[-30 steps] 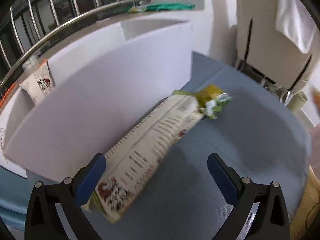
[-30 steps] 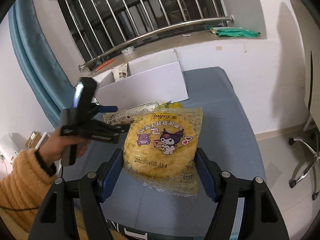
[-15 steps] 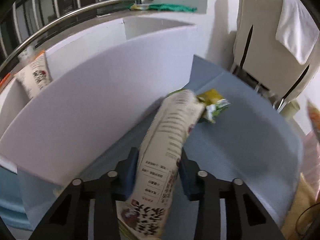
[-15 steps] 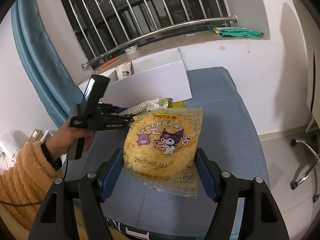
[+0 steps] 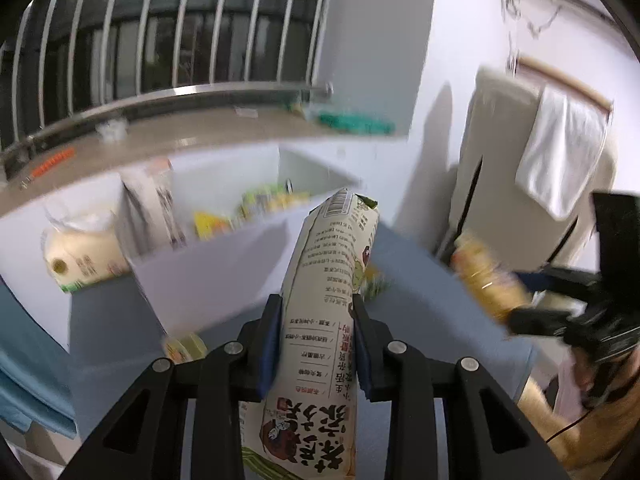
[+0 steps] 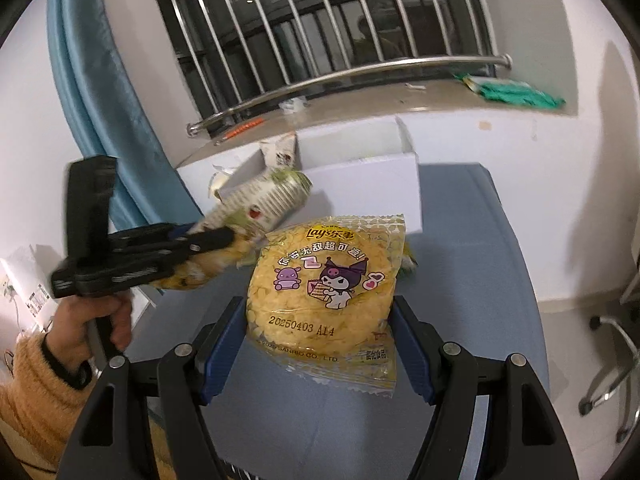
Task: Organize snacks
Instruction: 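Carry both packs into the white box and open both grippers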
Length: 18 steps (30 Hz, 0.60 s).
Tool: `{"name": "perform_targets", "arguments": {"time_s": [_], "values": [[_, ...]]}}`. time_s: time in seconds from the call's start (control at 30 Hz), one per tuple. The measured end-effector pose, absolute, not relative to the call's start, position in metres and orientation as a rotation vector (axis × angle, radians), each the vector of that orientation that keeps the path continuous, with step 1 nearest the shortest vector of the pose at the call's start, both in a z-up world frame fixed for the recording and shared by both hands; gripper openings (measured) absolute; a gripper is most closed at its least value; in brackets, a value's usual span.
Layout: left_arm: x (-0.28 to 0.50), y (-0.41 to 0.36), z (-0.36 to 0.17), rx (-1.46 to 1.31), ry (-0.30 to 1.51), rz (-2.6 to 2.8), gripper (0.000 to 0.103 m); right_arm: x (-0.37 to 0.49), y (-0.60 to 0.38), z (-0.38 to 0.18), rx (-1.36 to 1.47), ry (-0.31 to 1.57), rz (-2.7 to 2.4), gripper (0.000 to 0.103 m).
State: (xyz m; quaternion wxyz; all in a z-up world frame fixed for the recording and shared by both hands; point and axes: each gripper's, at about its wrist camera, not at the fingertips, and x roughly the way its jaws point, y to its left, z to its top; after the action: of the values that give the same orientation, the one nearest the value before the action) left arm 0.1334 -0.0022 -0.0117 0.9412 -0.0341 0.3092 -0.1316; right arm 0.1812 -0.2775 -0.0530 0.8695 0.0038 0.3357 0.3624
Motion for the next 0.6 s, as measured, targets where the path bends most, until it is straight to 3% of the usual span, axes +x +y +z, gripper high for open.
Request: {"name": "perform_targets", "arguments": {"time_s": [0.23,0.5,0.57,0.6], "values": [[0.174,0.038,0.043,-0.165,0.495,-0.183,0.036,0.231,-0.238,-0.013,-0.039,0.634,0.792,0.075],[0.271,0.066,0.037,-0.267,0.570,-0.066,0.036,0.353,-0.184,0.012,0.016,0.689,0.732,0.075],[0.287,0.066,0.031,-0.274,0.608,-0.058,0.038,0.378,-0.176,0.009,0.028,0.726,0.716,0.076],[0.293,0.068,0.029,-0.278,0.613,-0.039,0.052,0.388,-0.174,0.006,0.037,0.741,0.710,0.080]]}}
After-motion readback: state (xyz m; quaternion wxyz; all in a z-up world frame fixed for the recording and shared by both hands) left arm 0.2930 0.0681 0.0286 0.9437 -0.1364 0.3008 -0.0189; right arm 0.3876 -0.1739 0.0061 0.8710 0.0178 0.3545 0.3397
